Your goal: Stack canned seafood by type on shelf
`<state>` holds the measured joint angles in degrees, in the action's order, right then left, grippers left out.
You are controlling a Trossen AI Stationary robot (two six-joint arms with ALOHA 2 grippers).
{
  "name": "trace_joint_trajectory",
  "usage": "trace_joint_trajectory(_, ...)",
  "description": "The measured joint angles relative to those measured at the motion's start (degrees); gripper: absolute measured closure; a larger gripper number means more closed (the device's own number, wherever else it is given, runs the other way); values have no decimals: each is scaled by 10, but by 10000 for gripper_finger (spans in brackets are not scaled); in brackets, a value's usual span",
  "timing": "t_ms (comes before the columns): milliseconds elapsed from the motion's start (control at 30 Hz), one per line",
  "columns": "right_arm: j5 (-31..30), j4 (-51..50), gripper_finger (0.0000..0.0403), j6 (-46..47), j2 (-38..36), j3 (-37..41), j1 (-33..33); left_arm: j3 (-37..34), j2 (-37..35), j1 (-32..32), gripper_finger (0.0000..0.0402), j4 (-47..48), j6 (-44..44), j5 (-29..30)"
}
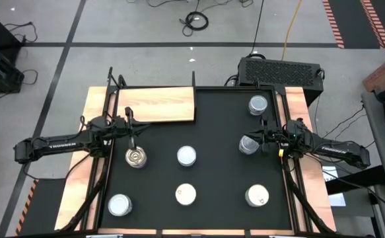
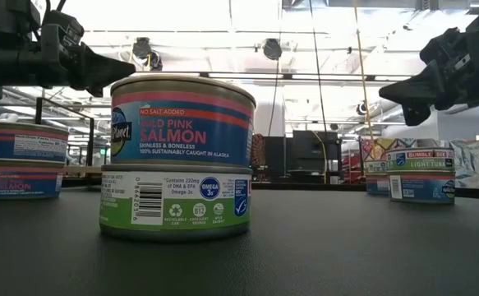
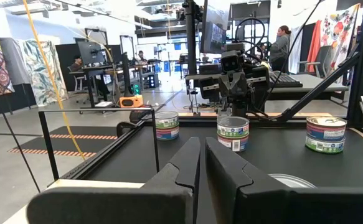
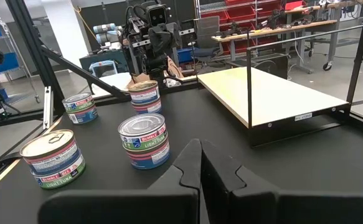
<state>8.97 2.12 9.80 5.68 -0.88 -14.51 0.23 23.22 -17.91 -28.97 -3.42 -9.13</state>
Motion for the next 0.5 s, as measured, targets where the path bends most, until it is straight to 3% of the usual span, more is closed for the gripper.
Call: trace_joint_trajectory(500,0,6,403,-13,0,1,0,0,0,0,373,0,0,0)
